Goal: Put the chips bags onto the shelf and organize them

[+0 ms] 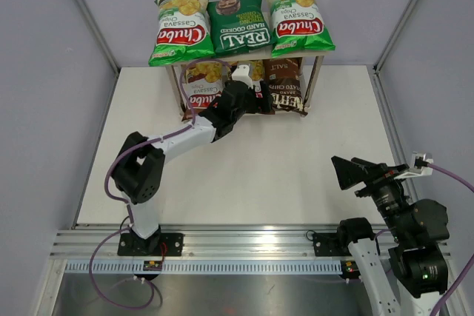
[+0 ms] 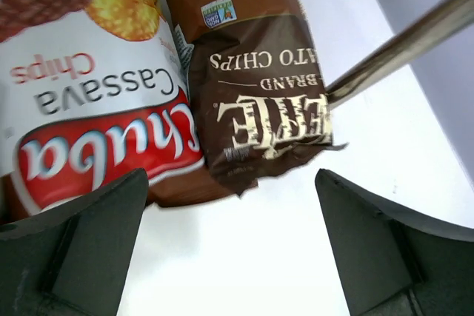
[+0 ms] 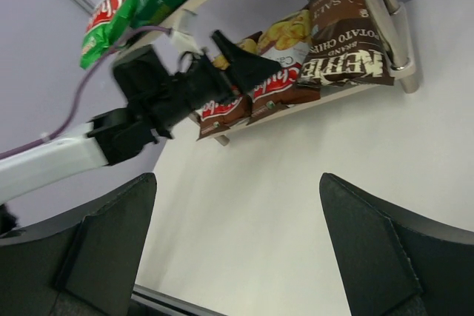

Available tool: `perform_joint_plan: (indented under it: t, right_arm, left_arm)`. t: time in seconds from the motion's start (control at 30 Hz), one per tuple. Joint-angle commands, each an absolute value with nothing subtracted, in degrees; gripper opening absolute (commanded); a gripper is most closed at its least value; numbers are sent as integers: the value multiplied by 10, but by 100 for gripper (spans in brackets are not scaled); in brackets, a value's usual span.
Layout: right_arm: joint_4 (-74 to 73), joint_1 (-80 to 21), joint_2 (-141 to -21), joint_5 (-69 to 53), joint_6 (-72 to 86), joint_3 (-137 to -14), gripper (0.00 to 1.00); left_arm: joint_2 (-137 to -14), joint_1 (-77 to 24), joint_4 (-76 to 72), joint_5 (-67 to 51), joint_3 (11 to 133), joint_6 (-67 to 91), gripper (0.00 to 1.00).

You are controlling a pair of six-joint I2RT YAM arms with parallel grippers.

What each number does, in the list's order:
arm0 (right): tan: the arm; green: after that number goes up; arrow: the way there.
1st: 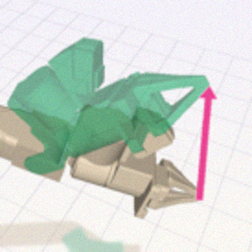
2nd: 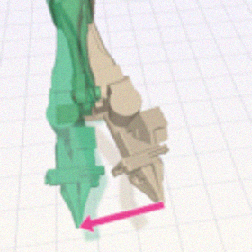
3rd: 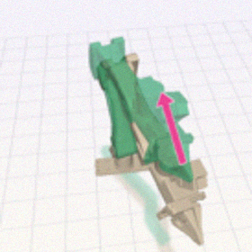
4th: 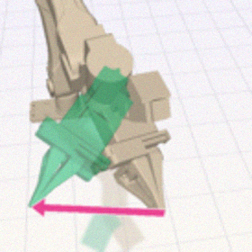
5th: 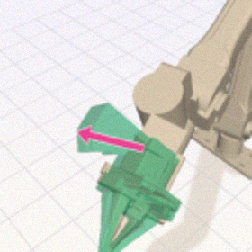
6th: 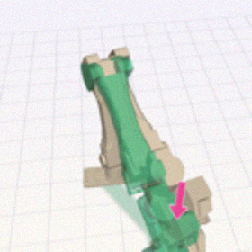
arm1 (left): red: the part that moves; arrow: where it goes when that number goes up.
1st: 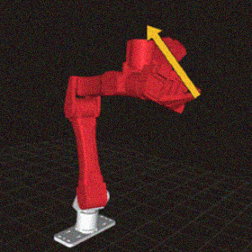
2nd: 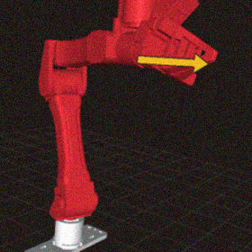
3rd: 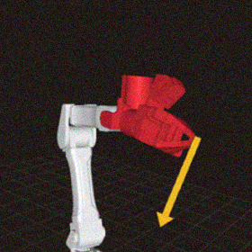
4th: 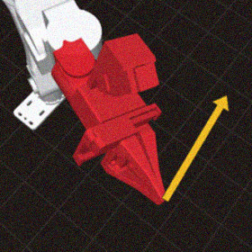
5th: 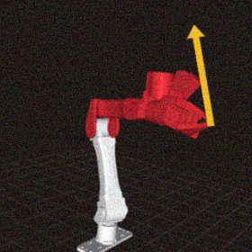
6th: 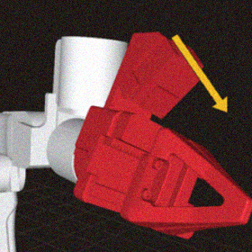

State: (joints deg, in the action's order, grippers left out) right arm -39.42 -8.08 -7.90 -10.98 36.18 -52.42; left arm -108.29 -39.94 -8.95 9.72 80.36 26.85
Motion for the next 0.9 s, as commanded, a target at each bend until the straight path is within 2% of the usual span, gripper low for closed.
perform_joint_plan:
  t: [0.0,0.23,0.33,0.57,0.7,0.87]
  right_arm:
    - [-396,-80,-114,-78,308,-523,99]
    - [-404,-80,-166,-48,237,-530,99]
    - [-417,-80,-189,-30,224,-541,100]
    - [-407,-80,-196,-32,222,-553,99]
    - [-431,-80,-221,-6,191,-572,100]
    - [-478,-80,-267,36,157,-601,99]
  left_arm:
    - [-949,-408,-179,149,767,253,99]
    - [-797,-410,-20,211,665,250,99]
    - [-721,-409,-3,247,599,234,99]
    - [-611,-409,103,273,531,213,99]
    - [-549,-409,208,308,522,221,99]
    - [-509,-408,397,427,546,252,99]
